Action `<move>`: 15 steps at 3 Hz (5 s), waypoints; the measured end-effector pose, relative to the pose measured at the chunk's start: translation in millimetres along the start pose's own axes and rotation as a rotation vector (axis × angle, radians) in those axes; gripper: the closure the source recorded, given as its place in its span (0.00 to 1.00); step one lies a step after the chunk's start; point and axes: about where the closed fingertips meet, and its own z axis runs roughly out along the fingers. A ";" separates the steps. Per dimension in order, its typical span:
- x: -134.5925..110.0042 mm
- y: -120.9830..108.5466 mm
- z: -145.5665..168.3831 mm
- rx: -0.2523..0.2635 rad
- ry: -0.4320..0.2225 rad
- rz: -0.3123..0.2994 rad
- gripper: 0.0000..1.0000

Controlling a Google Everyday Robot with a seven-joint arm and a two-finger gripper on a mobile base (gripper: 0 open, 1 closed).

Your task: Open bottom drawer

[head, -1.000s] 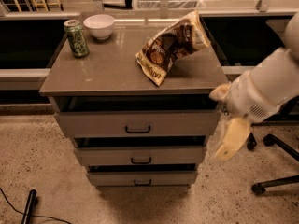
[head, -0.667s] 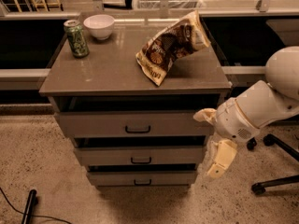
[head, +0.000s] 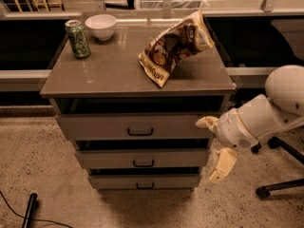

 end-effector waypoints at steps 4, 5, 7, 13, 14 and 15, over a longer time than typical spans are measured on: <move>74.9 -12.7 104.2 -0.018 -0.214 -0.124 0.00; 108.8 -19.9 138.1 0.018 -0.244 -0.125 0.00; 205.4 -25.7 227.6 0.134 -0.192 -0.176 0.00; 309.0 -82.6 358.4 0.236 0.047 -0.077 0.00; 309.0 -82.7 358.5 0.236 0.047 -0.078 0.00; 303.8 -97.9 367.2 0.205 0.099 -0.156 0.00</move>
Offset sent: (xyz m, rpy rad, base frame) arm 0.0053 -0.0046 -0.1733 0.3041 -0.2064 0.1749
